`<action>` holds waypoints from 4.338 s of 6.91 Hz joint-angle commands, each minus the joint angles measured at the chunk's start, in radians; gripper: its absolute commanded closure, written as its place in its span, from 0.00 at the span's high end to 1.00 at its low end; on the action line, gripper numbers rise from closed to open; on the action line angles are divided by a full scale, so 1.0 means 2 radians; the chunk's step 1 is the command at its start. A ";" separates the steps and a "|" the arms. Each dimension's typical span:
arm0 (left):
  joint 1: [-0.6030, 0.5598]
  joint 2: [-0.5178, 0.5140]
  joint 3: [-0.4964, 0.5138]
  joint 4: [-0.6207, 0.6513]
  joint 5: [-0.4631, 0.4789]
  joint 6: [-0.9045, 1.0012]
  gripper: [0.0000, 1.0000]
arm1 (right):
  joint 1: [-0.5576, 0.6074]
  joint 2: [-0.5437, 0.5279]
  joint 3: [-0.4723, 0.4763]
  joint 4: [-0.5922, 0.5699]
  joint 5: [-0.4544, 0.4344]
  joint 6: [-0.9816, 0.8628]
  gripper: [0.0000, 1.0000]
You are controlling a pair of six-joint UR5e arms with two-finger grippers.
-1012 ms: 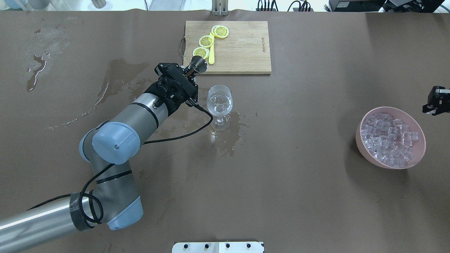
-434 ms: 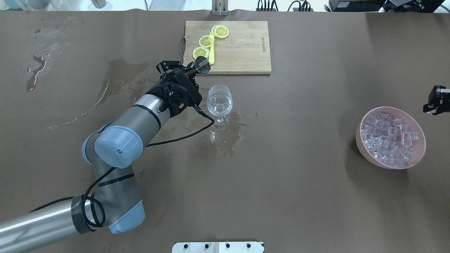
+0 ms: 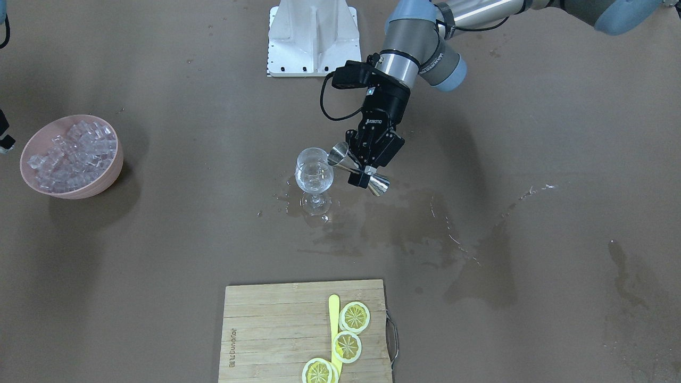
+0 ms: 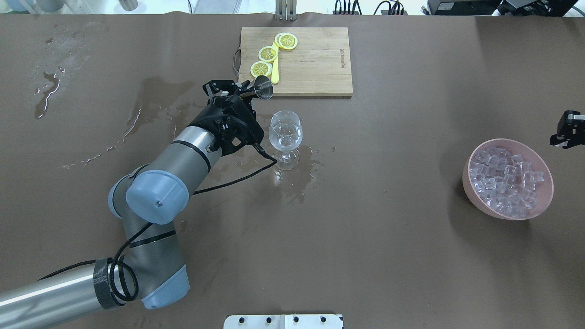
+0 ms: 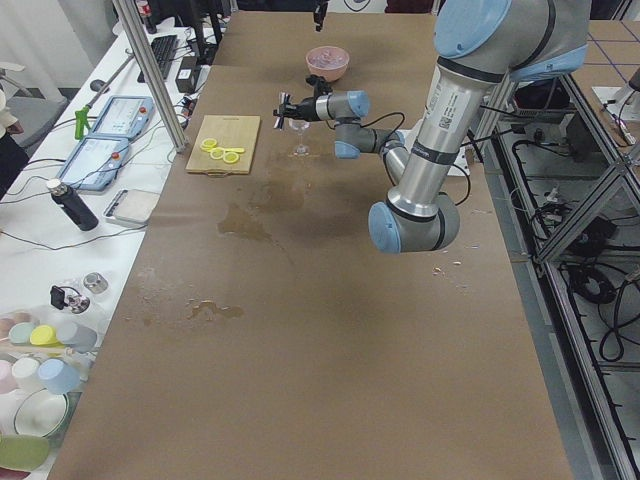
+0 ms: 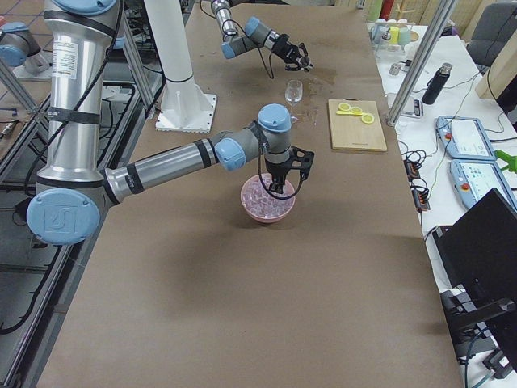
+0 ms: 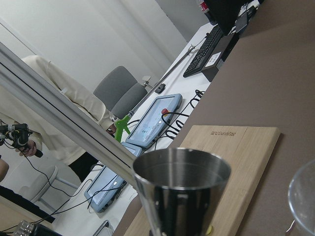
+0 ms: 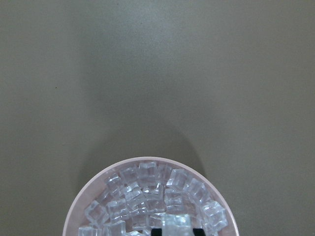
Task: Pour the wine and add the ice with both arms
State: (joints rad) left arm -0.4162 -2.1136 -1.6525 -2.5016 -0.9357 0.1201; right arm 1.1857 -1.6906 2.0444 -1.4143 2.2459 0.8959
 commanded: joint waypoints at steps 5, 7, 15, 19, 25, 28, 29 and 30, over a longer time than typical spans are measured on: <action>0.025 -0.004 0.002 0.004 0.050 0.079 0.00 | 0.008 0.008 -0.004 0.001 0.001 -0.006 0.12; 0.037 -0.007 0.006 0.008 0.073 0.096 0.00 | 0.008 0.008 -0.004 0.001 0.001 -0.010 0.12; 0.039 -0.025 0.001 0.061 0.105 0.165 0.00 | 0.008 0.008 -0.007 -0.001 -0.005 -0.010 0.12; 0.039 -0.027 0.001 0.073 0.112 0.187 0.00 | 0.008 0.007 -0.005 -0.001 -0.005 -0.010 0.12; 0.039 -0.028 0.001 0.103 0.145 0.221 0.00 | 0.008 0.009 -0.002 -0.001 -0.003 -0.010 0.11; 0.040 -0.029 0.000 0.113 0.159 0.222 0.00 | 0.008 0.010 -0.001 0.000 -0.002 -0.010 0.11; 0.048 -0.028 0.001 0.113 0.169 0.222 0.00 | 0.008 0.010 -0.001 0.000 -0.001 -0.010 0.11; 0.058 -0.029 0.002 0.113 0.182 0.222 0.00 | 0.008 0.010 -0.001 -0.001 -0.001 -0.010 0.11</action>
State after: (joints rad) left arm -0.3184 -2.1713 -1.6504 -2.2770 -0.5976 0.5645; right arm 1.2011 -1.6703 2.0417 -1.4147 2.2435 0.8759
